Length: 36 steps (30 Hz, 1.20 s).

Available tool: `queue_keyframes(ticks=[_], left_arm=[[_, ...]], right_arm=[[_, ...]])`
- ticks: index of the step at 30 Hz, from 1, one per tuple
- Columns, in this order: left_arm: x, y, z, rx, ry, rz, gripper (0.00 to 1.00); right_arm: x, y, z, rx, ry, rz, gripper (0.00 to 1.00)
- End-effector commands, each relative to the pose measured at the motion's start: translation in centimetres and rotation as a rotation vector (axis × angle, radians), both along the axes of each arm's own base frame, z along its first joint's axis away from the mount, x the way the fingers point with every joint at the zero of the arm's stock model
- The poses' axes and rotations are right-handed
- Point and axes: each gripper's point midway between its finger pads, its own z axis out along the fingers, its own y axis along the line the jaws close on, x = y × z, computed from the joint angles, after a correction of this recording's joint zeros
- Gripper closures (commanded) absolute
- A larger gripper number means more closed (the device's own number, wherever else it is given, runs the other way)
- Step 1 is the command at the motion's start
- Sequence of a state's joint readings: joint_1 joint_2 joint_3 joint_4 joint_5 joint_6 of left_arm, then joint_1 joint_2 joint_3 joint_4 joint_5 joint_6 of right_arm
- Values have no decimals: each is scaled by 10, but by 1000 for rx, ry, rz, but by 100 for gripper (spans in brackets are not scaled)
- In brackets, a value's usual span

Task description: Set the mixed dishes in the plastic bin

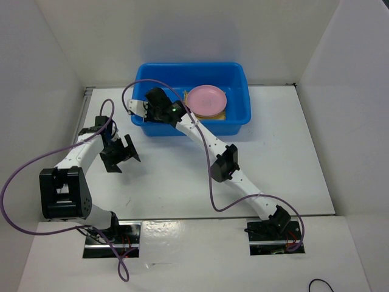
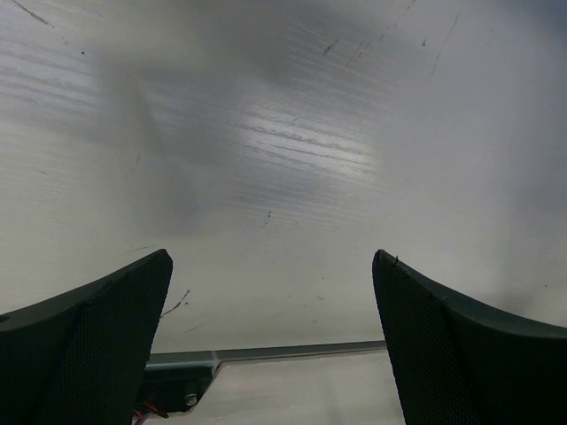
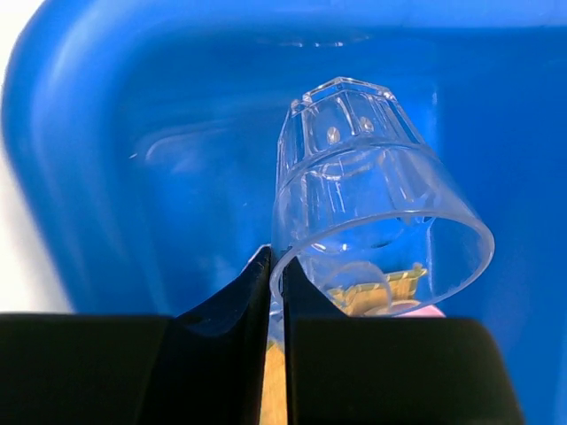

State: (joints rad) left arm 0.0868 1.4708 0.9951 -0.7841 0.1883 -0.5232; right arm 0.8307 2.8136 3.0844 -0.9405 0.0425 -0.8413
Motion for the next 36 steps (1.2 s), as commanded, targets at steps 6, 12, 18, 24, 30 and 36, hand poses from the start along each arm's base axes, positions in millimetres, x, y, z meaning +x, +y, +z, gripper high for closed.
queue_keyframes(ticks=[6, 12, 18, 24, 30, 36], left_arm=[[8, 2, 8, 1, -27, -17, 0], [8, 7, 5, 1, -17, 2, 0], [9, 11, 6, -8, -19, 21, 0], [9, 16, 4, -24, -14, 37, 0], [11, 15, 3, -30, -17, 26, 0], [11, 18, 0, -32, -8, 35, 0]], right_arm=[[19, 15, -1, 8, -127, 15, 87], [23, -5, -19, -119, -124, 64, 85], [15, -20, -7, -178, -96, 159, 80], [15, -37, -16, -259, -81, 166, 80], [18, -39, -20, -291, -95, 170, 77], [18, -42, -21, -315, -101, 177, 73]])
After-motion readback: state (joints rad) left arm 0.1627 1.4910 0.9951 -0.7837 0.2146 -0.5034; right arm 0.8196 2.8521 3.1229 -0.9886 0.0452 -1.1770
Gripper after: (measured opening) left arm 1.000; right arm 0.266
